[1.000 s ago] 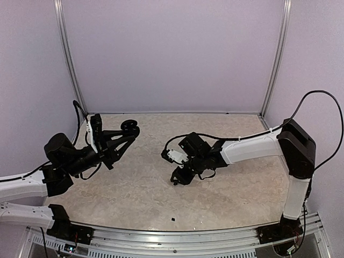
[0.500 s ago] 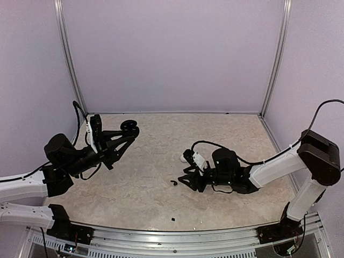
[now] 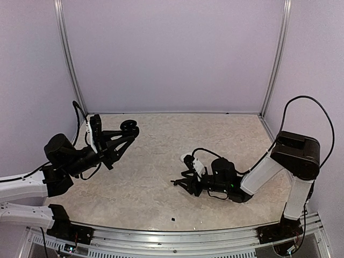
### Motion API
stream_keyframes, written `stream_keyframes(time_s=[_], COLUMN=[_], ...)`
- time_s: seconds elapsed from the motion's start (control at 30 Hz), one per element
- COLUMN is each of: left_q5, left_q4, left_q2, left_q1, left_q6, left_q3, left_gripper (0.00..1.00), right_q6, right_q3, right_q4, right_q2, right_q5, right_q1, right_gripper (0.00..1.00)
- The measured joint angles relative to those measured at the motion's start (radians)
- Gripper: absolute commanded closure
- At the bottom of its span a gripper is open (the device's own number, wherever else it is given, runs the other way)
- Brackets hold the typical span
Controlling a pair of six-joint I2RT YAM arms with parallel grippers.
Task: Insert the wireless bluetooth earbuds into the charging case
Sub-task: Pick up the left earbud from the center of the board.
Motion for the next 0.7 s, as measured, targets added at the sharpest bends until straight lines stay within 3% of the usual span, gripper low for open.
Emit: stream_keyframes(time_s=[0.7], left_q5=[0.000], left_q4=[0.000], left_q2=[-0.011], left_q1=[0.000], left_q6=[0.007], left_q3=[-0.003], left_gripper=[1.00], right_q6=[-0.088], right_q3=[0.086], right_q4=[-0.054], right_q2=[0.150], right_q5=[0.097], right_q1=[0.063], right_gripper=[0.64])
